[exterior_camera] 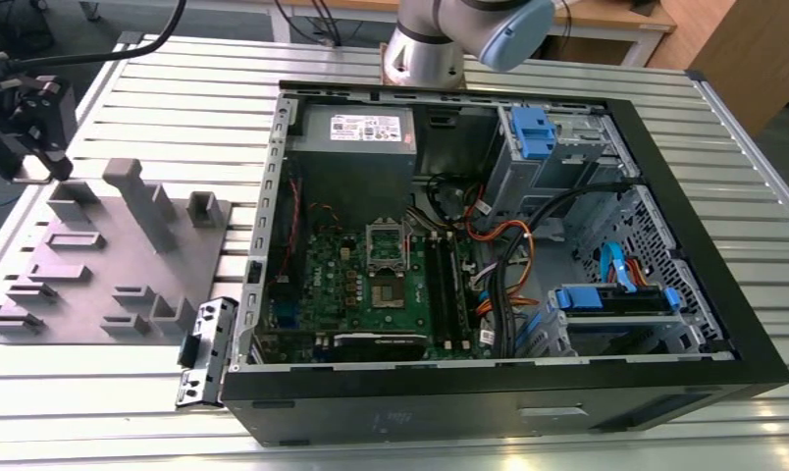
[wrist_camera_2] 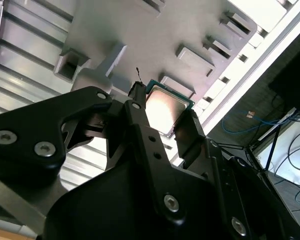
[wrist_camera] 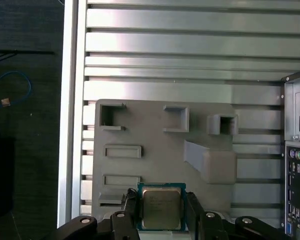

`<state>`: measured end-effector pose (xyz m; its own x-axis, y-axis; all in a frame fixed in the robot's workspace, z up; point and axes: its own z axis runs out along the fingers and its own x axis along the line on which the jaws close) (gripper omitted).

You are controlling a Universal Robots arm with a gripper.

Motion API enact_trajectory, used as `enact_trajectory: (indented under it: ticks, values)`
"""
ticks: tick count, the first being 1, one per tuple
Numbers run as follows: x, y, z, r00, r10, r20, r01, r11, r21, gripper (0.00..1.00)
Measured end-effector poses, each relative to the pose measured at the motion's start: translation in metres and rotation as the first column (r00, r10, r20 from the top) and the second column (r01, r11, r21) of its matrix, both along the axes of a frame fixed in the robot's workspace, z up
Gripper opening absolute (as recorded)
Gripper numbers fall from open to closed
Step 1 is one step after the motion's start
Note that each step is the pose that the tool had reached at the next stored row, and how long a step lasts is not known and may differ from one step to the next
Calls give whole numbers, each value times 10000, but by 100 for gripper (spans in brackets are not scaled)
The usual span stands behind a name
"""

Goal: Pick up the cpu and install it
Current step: 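Pick up the cpu and move it towards the insertion slot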

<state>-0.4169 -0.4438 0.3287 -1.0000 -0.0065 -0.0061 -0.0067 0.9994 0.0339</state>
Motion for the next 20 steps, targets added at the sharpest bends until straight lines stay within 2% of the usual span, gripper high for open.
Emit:
enact_trajectory:
  ticks: [7, 20]
  values:
    - [156, 0, 0, 10000, 0, 0, 0, 10000, 0, 47]
    - [496, 0, 0, 10000, -4, 0, 4, 10000, 1, 47]
